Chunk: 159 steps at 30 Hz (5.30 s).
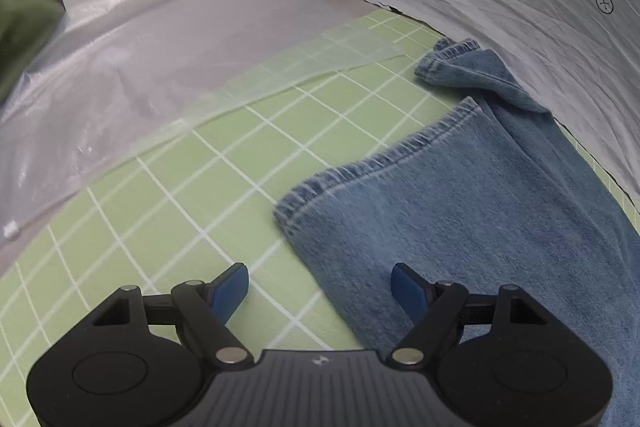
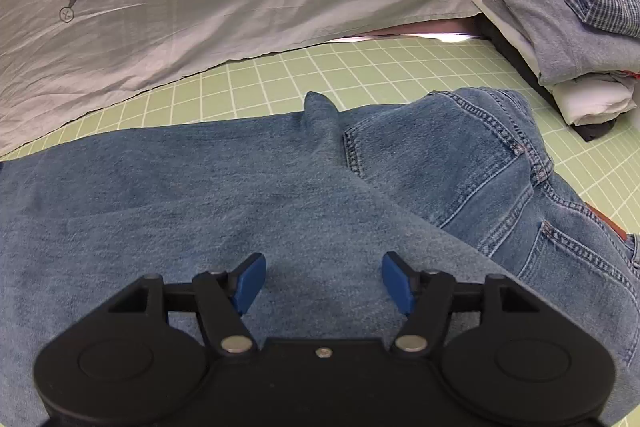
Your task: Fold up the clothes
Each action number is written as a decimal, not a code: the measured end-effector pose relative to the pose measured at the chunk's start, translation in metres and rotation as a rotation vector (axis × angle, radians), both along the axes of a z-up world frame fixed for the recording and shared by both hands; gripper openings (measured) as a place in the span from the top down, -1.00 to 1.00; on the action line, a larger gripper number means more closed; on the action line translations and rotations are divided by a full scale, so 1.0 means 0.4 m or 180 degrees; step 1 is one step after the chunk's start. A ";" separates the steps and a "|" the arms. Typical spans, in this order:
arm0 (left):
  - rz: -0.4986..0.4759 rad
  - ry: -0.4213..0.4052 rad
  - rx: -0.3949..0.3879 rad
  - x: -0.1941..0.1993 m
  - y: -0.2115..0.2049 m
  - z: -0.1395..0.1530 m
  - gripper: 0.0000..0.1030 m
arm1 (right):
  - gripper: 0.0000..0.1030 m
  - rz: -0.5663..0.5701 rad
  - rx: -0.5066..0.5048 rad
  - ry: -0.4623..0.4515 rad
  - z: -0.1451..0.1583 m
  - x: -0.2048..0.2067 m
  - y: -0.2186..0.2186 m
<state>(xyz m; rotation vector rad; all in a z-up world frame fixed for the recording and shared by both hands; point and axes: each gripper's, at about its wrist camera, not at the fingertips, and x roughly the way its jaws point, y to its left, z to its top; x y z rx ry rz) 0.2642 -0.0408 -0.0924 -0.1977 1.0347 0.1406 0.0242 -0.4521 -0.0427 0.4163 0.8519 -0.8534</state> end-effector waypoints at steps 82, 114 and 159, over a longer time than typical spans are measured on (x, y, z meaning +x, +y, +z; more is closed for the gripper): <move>-0.0094 0.0421 0.0499 -0.511 0.002 -0.014 -1.00 | -0.62 -0.0807 -0.0351 0.0064 0.015 -0.701 -0.188; -0.0731 0.0088 0.0240 0.107 0.001 0.042 -0.99 | -1.00 -0.0870 -0.0217 0.0188 -0.108 -0.001 -0.032; -0.0673 0.0008 0.0250 0.026 0.033 0.016 0.97 | -1.00 -0.0948 -0.0192 -0.0084 -0.124 -0.004 -0.040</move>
